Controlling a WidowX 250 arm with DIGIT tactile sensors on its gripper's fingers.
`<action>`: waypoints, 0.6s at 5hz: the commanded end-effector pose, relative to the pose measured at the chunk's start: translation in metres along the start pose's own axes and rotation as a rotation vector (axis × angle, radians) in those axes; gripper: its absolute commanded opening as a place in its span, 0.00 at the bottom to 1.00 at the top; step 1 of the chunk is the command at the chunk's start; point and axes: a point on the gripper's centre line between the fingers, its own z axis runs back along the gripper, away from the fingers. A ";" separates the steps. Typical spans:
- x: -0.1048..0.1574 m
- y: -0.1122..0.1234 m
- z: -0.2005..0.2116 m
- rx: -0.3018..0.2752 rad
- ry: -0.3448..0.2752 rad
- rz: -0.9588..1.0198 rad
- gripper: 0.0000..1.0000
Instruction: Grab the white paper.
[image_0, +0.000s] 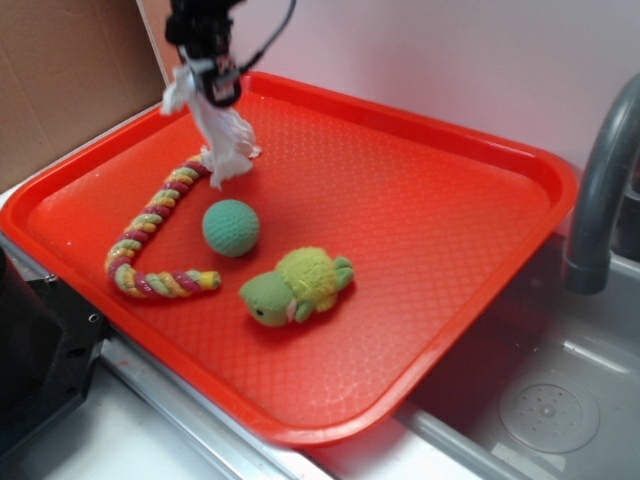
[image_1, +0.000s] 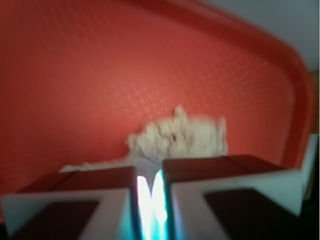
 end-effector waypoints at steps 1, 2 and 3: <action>0.030 -0.047 0.077 0.017 -0.014 0.250 0.00; 0.027 -0.044 0.082 -0.006 0.005 0.361 0.00; 0.021 -0.041 0.089 -0.030 -0.012 0.416 0.00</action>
